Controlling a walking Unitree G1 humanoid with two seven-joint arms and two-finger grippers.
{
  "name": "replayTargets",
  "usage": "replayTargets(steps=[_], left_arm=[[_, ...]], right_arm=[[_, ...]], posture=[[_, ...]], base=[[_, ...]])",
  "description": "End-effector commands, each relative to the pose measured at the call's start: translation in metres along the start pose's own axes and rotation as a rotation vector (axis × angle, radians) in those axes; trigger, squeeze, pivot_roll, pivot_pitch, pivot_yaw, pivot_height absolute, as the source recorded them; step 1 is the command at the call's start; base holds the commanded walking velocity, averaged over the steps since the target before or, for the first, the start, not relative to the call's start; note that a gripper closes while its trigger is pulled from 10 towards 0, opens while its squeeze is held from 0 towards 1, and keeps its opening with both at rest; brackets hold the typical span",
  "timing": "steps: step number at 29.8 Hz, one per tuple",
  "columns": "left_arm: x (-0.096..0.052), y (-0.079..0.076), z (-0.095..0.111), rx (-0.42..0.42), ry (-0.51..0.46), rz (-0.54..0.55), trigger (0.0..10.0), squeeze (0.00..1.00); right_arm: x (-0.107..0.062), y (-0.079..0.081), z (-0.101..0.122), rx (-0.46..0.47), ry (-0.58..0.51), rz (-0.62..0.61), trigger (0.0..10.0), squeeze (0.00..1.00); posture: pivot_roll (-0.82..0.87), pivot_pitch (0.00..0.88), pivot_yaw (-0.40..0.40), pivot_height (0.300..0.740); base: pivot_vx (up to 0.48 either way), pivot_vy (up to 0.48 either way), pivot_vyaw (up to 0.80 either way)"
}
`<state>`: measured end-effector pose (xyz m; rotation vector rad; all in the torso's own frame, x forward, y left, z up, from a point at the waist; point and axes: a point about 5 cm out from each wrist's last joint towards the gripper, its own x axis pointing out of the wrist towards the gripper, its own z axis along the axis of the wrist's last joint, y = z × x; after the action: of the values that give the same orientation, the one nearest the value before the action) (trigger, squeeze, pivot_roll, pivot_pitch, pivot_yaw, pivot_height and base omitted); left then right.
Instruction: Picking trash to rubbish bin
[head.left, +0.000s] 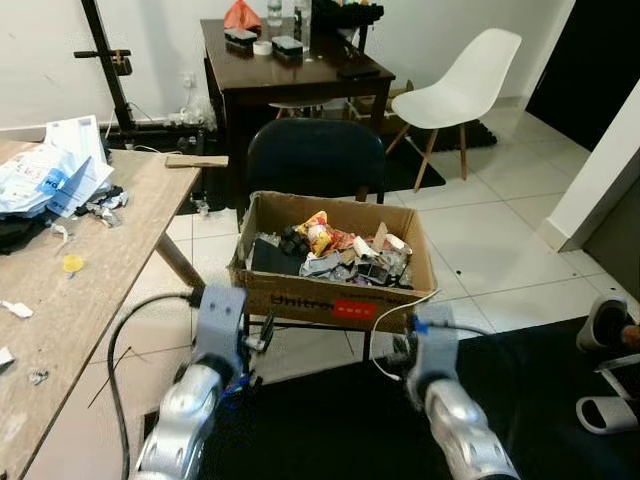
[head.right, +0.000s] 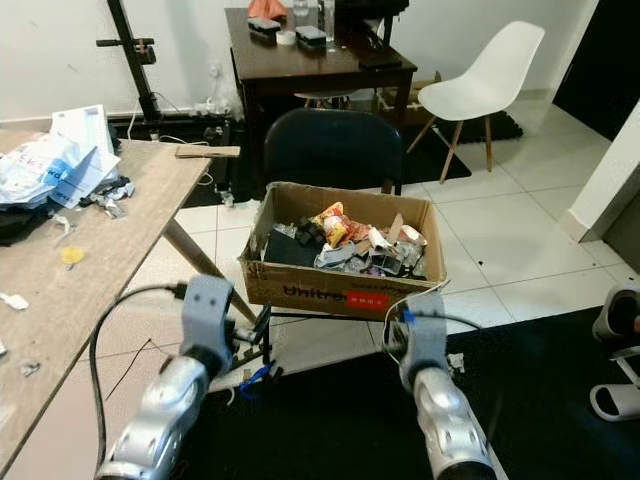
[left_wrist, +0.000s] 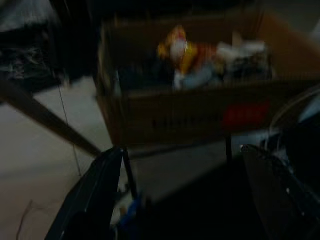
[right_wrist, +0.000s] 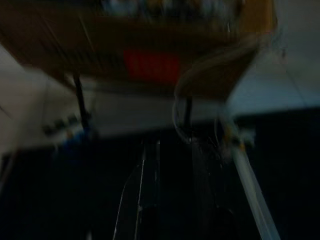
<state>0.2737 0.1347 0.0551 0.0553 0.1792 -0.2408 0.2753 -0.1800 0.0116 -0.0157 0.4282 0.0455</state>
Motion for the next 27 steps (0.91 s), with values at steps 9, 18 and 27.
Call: replayTargets(steps=[9,18,27], left_arm=[[-0.016,0.003,-0.038,-0.004,0.093,-0.012,10.0,0.0],[-0.013,0.005,-0.039,-0.017,0.057,0.021,10.0,0.0],[-0.006,0.009,-0.032,-0.018,0.031,0.057,10.0,0.0]], right_arm=[[-0.008,-0.01,-0.03,0.029,0.062,-0.068,10.0,0.0],[-0.006,-0.015,-0.029,0.063,0.025,-0.101,10.0,0.0],[-0.005,-0.014,-0.027,0.034,0.004,-0.11,10.0,0.0]], posture=[[0.15,0.047,-0.012,0.74],[0.15,0.051,-0.013,0.74],[0.15,0.052,-0.008,0.74]], base=[[0.0,0.0,0.0],[0.0,0.0,0.0],[0.0,0.0,0.8]])
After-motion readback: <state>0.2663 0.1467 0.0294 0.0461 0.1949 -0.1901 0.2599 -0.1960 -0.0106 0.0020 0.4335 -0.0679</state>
